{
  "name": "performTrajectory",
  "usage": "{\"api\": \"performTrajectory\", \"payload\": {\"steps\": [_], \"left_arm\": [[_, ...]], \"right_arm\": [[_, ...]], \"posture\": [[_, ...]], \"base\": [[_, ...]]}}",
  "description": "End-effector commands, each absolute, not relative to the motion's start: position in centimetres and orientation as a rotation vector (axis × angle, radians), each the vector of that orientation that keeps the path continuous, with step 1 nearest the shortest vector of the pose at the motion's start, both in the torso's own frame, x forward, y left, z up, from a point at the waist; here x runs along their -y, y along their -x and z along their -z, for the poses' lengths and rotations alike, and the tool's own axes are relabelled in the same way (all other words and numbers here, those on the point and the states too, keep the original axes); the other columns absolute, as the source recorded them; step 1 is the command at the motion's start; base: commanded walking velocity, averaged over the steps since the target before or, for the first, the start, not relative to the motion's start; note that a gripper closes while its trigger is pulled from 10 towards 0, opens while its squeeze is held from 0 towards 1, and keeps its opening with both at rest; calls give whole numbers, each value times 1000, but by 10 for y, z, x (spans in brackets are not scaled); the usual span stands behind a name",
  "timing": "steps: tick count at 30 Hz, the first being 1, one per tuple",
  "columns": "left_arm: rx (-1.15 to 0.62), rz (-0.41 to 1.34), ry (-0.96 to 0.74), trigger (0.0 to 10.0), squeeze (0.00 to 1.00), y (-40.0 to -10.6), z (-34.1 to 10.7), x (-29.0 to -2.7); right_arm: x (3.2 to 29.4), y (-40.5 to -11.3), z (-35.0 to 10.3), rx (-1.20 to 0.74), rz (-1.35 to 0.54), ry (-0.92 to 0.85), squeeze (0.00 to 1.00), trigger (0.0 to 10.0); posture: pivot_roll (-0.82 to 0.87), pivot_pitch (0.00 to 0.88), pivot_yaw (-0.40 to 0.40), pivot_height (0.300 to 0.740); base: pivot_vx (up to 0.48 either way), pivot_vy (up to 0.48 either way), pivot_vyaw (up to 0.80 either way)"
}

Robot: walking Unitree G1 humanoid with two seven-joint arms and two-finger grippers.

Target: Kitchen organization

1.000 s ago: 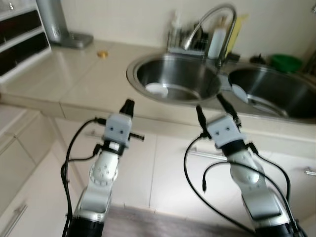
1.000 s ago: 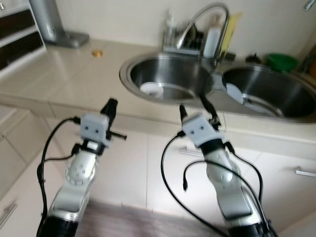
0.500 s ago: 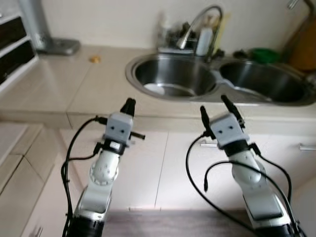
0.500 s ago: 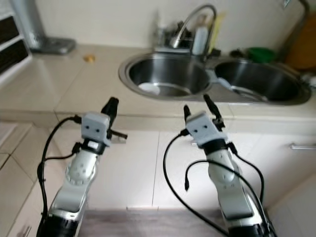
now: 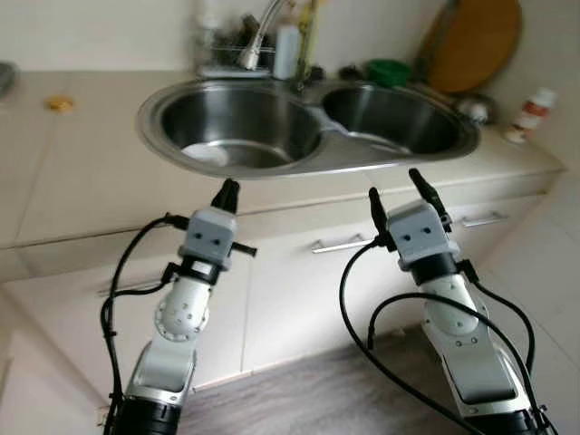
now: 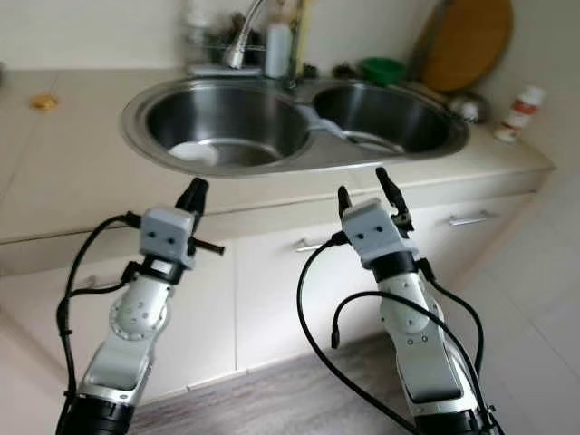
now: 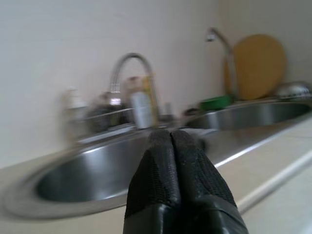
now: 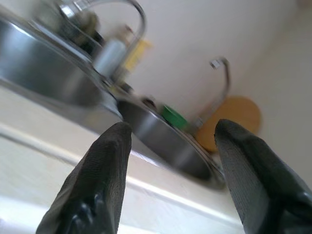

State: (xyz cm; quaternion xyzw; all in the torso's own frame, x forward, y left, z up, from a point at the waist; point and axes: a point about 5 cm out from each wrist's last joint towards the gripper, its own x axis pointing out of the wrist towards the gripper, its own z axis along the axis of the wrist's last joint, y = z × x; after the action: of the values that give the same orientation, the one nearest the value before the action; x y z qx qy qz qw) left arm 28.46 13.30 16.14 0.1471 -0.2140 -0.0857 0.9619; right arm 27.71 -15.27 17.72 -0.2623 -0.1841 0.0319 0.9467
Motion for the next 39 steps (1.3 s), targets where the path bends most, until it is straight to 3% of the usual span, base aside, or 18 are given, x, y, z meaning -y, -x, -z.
{"api": "performTrajectory", "payload": {"steps": [1,13,26,35,39], "left_arm": [[444,186,-310,10000,0,-284,-163,-131],[428,206,-340,10000,0,-283,-158,-130],[426,215,-343,10000,0,-283,-157,-129],[426,207,-327,10000,0,-283,-157,-130],[422,204,-327,10000,0,-284,-156,-130]], "right_arm": [[156,-275,-180,396,-46,521,0,10000],[151,-264,-165,324,-112,455,0,10000],[147,-266,-158,279,-132,450,0,10000],[149,-279,-168,309,-121,563,0,10000],[154,-286,-167,293,-77,697,0,10000]], "posture": [[-36,0,-93,740],[-46,0,-79,740],[-43,0,-77,740],[-41,0,-82,740],[-40,0,-85,740]], "base": [[0,0,-800],[0,0,-800],[0,-400,-786],[0,0,-781],[0,0,-781]]}}
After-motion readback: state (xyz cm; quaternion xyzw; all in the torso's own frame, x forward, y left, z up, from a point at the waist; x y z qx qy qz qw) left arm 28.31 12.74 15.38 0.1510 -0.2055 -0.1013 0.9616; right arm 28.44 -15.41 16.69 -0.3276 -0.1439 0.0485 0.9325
